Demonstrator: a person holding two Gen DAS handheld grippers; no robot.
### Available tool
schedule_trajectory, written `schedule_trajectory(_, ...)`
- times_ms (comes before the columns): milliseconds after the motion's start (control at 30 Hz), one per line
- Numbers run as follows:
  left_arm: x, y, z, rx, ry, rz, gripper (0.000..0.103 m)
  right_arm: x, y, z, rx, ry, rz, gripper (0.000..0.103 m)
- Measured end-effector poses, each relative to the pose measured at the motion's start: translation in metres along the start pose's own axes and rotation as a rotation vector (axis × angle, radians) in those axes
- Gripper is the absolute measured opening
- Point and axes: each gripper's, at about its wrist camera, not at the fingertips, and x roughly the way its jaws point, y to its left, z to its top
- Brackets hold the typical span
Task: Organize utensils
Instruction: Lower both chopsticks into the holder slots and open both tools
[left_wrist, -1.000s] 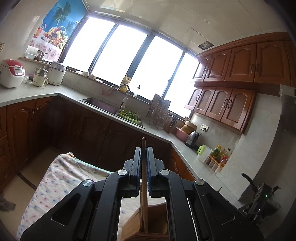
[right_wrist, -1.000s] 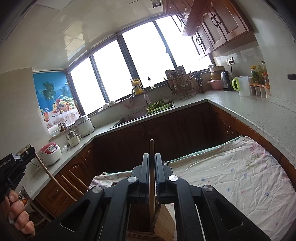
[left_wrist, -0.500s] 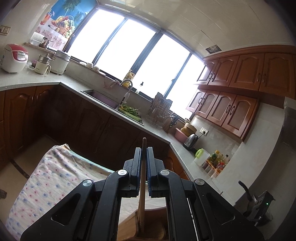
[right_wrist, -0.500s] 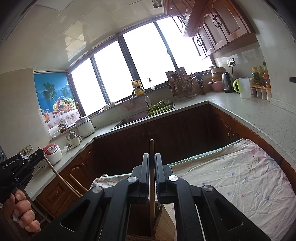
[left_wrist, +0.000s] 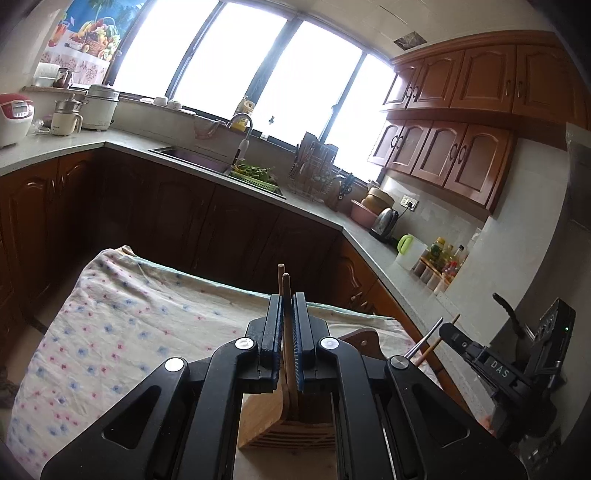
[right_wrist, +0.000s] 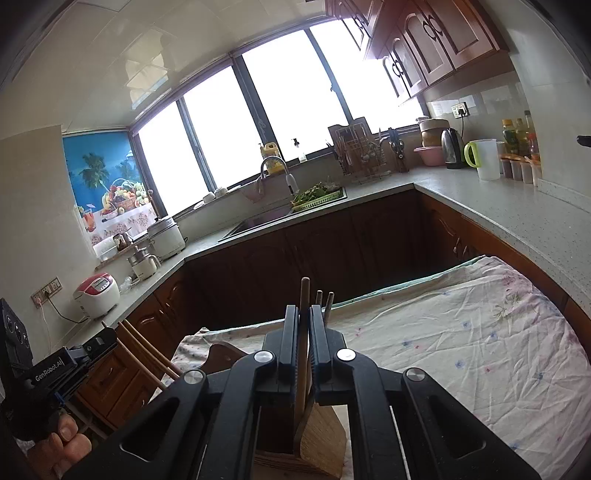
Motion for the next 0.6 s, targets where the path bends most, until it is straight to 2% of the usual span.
schedule_trajectory(333, 0.008, -0.004, 0.003, 0.015, 0.038, 0.015, 0.005, 0.002, -0.002, 0.002, 0.007, 0.035, 0.002, 0.006)
schedule_trajectory(400, 0.007, -0.004, 0.003, 0.004, 0.053, 0.020, 0.007, 0.002, -0.002, 0.003, 0.011, 0.040, 0.009, 0.011)
schedule_trajectory(467, 0.002, -0.004, 0.001, -0.007, 0.056, 0.015, 0.018, 0.000, -0.002, 0.003, 0.018, 0.046, 0.026, 0.012)
schedule_trajectory(500, -0.003, -0.003, -0.001, -0.012, 0.053, 0.014, 0.030, -0.002, -0.002, 0.003, 0.018, 0.048, 0.034, 0.019)
schedule_trajectory(533, -0.008, -0.003, -0.003, -0.019, 0.052, 0.023, 0.047, -0.006, -0.002, 0.004, 0.016, 0.044, 0.040, 0.026)
schedule_trajectory(600, -0.021, 0.001, -0.008, -0.034, 0.031, 0.027, 0.062, -0.017, -0.002, 0.003, 0.014, 0.024, 0.058, 0.060)
